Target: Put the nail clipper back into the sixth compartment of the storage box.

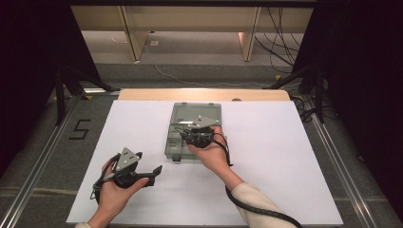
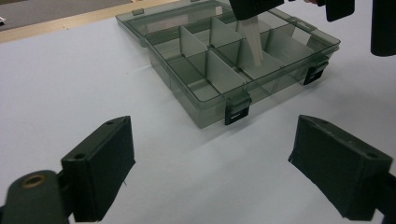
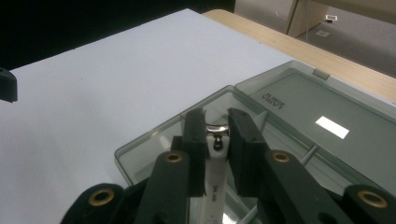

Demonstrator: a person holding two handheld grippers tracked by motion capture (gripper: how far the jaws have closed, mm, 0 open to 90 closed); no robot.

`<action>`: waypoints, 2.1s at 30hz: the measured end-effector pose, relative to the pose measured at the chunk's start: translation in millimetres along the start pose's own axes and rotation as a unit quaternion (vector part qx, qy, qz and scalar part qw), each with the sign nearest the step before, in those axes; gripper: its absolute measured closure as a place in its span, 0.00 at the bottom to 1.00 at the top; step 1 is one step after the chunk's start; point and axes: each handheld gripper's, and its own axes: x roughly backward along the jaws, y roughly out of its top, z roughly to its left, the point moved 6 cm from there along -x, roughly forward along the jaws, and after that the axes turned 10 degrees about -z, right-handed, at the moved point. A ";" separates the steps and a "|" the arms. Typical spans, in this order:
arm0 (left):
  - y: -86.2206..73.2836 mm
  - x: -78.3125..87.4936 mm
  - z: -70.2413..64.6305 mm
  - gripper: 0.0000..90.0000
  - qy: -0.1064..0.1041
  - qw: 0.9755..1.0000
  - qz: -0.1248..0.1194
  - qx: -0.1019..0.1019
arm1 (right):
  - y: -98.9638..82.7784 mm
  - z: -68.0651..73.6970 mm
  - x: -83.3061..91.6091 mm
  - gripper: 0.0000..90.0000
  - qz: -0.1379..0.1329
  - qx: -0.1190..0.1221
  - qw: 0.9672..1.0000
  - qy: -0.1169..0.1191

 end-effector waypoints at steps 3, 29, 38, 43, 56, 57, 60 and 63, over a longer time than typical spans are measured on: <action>-0.1 0.0 0.2 0.14 0.000 1.000 0.000 -0.001 | -1.4 0.5 -0.7 0.87 0.004 -0.001 1.000 0.002; -0.3 -0.4 0.3 0.14 0.001 1.000 0.001 -0.001 | -14.7 2.7 -4.7 0.87 0.053 0.008 0.998 0.016; -0.3 -0.3 0.6 0.14 0.000 1.000 0.000 -0.001 | -17.8 4.4 -6.3 0.87 0.063 0.009 0.998 0.015; -0.3 -0.3 0.4 0.14 0.000 1.000 0.001 0.000 | -19.7 5.2 -7.3 0.87 0.068 0.008 0.998 0.015; -0.5 -0.2 1.2 0.14 0.000 1.000 0.000 -0.001 | -24.5 6.5 -8.8 0.87 0.084 0.002 0.996 0.011; -0.6 -0.4 1.3 0.14 0.000 1.000 0.000 -0.002 | -24.4 6.6 -10.1 0.86 0.077 0.001 0.997 0.004; -1.3 -0.2 0.5 0.14 0.000 1.000 0.003 0.004 | -24.3 5.9 -7.5 0.85 0.092 -0.001 0.996 0.008; -0.6 -0.4 1.4 0.14 0.000 1.000 0.001 -0.003 | -25.0 5.6 -8.1 0.79 0.097 -0.002 0.995 0.007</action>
